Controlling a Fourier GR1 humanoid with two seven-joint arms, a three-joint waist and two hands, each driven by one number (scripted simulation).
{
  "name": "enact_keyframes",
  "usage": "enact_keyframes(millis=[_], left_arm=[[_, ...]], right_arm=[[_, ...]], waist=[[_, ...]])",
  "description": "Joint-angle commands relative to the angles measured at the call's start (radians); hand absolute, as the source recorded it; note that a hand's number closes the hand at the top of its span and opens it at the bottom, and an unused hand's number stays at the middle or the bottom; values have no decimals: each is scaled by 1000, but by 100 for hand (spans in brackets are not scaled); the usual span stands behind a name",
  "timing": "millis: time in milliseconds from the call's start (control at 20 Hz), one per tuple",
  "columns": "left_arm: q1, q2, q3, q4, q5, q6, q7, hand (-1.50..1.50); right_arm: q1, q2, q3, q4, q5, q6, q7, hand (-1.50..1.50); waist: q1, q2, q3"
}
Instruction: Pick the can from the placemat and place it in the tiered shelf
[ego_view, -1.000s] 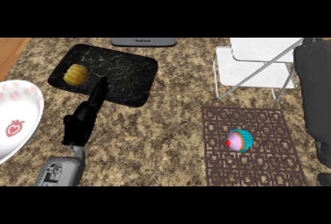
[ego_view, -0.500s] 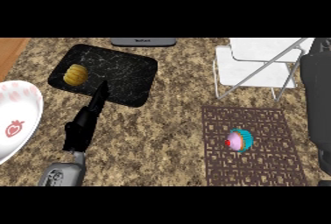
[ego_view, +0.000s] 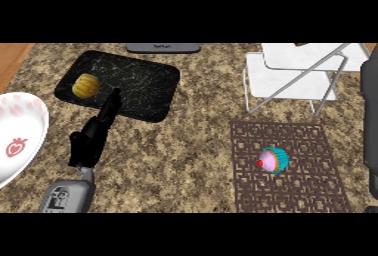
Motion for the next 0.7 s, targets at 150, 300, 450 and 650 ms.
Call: enact_keyframes(millis=[150,300,450,650], left_arm=[[45,-39,-46,-8,-52,39,-35,0],[15,-13,-13,-40,-18,16,22,0],[25,-31,-15,-19,-23,32,5,0],[47,-6,-1,3,-20,12,-56,0]], right_arm=[[-74,-35,-70,-124,-70,-16,88,-150],[-128,-103,-160,-130,-120,-39,111,-150],[-34,-158,-192,-279,-143,49,189,-150],[20,-240,-285,-338,-182,156,317,-150]], waist=[[-5,-3,0],[-1,-3,0],[-17,-6,0],[-19,-5,0]])
